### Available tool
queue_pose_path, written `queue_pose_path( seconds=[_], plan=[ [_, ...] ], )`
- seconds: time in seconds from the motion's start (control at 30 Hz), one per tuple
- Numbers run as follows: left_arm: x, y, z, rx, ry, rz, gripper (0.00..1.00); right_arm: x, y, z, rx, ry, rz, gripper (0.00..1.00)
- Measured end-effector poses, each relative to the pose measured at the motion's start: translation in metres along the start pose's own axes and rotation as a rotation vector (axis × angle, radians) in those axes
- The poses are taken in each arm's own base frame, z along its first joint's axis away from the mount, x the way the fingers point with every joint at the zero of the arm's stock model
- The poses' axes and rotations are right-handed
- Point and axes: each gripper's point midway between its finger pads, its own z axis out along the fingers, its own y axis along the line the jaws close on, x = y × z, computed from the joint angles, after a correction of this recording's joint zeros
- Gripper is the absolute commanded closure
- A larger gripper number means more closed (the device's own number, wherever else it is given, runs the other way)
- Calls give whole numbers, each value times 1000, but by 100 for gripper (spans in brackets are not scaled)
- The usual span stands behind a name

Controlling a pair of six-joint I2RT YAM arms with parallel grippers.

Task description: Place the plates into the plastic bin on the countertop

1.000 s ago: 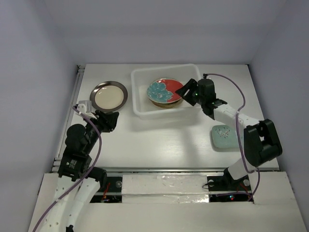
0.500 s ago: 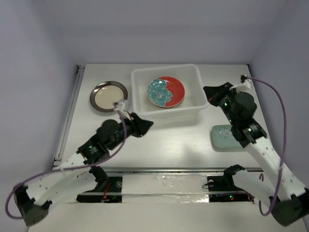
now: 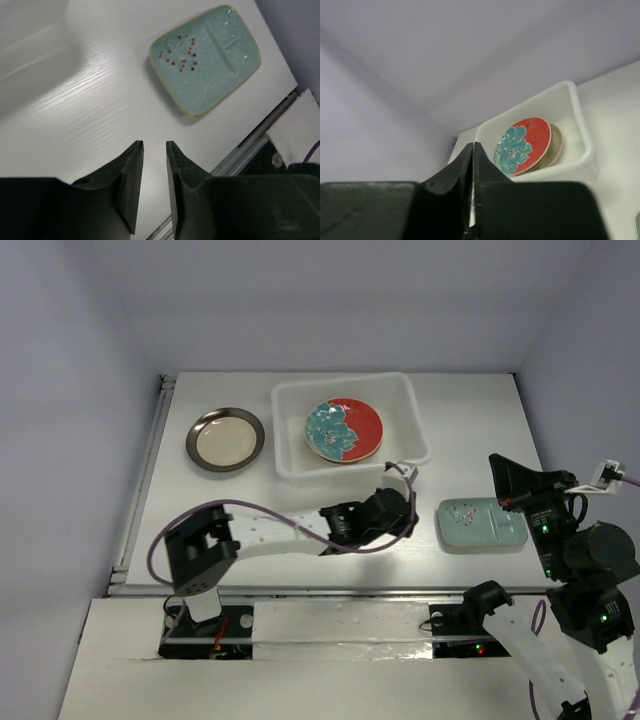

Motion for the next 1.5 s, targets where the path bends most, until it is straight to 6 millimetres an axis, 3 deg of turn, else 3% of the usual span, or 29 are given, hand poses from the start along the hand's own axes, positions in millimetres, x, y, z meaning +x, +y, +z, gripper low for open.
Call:
queue_pose_path(
  seconds=[0.13, 0.2, 0.33, 0.4, 0.57, 0.83, 1.03, 1.13, 1.2, 1.27, 1.4, 1.5],
  plan=[
    [-6, -36, 44, 19, -9, -1, 67, 7, -7, -13, 13, 32, -11, 69],
    [-2, -45, 63, 17, -2, -6, 63, 10, -8, -18, 12, 48, -15, 65],
    [20, -41, 97, -40, 45, -15, 62, 16, -8, -24, 0, 78, -21, 62],
    [34, -36, 111, -73, 74, -17, 57, 19, -8, -26, -5, 93, -23, 62],
    [61, -19, 127, -139, 128, -22, 53, 22, -6, -31, -23, 110, -26, 62],
    [68, -27, 158, -141, 125, -53, 55, 21, -1, -38, -56, 113, -25, 62],
    [63, -35, 174, -139, 100, -68, 59, 19, 2, -44, -76, 105, -22, 62],
    [63, -34, 177, -147, 92, -70, 70, 19, 2, -44, -80, 108, -22, 62],
    [64, -31, 179, -161, 84, -71, 91, 19, 3, -44, -82, 109, -22, 62],
    [60, -33, 181, -155, 68, -105, 100, 19, 3, -44, -83, 108, -21, 62],
    [53, -32, 183, -121, 25, -170, 100, 19, 3, -45, -85, 107, -21, 63],
    [61, -16, 167, -132, 21, -188, 100, 19, 4, -46, -89, 109, -21, 63]
  ],
)
